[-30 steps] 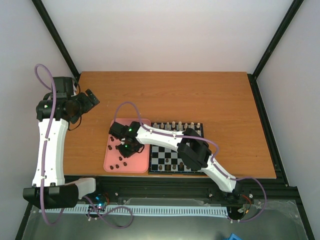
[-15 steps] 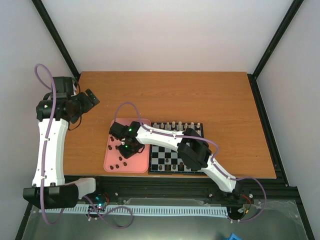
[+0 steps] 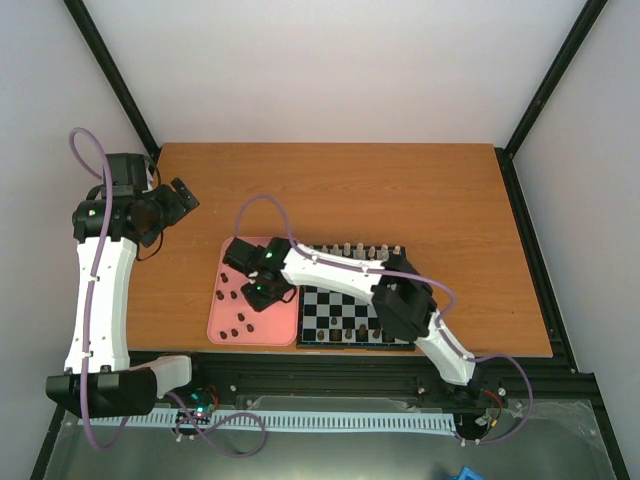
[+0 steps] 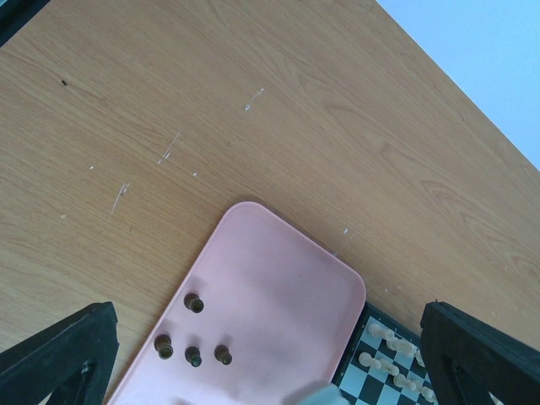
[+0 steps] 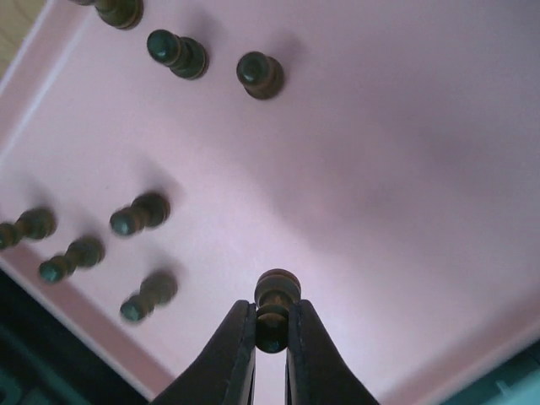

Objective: Set up the chess pieces on the board
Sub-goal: Pick up the chess piece from the storage box, then place the chess piece on the chessboard.

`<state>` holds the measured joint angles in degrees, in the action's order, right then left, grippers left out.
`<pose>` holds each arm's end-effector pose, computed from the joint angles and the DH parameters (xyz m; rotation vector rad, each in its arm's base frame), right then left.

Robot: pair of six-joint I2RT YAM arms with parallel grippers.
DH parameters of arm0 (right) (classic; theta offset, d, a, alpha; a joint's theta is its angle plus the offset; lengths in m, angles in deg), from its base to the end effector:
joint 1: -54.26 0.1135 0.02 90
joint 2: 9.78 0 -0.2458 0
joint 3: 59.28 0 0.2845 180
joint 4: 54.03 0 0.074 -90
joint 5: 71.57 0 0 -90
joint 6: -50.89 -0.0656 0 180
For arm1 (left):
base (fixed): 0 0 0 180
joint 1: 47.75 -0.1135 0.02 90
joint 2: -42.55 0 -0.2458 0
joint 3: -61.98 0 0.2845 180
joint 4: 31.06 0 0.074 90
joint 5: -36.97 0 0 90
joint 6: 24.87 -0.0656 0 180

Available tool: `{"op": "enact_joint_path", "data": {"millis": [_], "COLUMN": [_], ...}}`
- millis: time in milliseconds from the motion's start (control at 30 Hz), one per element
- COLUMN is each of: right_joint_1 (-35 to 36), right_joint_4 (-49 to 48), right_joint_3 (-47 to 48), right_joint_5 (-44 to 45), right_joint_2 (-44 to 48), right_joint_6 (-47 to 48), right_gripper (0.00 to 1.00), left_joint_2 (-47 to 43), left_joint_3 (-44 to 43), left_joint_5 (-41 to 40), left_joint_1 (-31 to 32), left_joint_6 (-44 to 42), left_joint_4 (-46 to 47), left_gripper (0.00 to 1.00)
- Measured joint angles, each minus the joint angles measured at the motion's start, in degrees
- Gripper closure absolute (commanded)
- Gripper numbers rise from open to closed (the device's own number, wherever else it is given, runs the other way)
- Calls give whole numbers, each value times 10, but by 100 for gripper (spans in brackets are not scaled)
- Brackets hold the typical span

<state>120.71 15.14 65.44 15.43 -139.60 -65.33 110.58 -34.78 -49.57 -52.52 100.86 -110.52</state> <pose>0.1961 0.4584 0.1427 -1.0313 2.7846 0.3504 0.2652 0.0182 0.3702 -0.8330 2.3351 -0.3082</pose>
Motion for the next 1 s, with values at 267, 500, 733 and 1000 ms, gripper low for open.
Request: {"op": "enact_joint_path", "data": {"millis": [267,500,733,1000], "right_joint_1": [-3,-5,-8,-19], "right_joint_4": [-9,-43,-83,-114], "right_joint_3": [-163,-322,-377,-386], "right_joint_5": [21,15,7,3], "right_joint_2": [183,263,263,263], "right_joint_6": [-32,-60,-79,-86], "right_gripper": [97,97,97,96], "left_joint_2": [2,9,12,13], "left_joint_3": [0,0,0,0], "left_joint_5": [2,8,9,8], "left_joint_1": [0,0,0,0], "left_joint_6": [0,0,0,0], "left_joint_4": [0,0,0,0], "left_gripper": [0,0,0,0]}}
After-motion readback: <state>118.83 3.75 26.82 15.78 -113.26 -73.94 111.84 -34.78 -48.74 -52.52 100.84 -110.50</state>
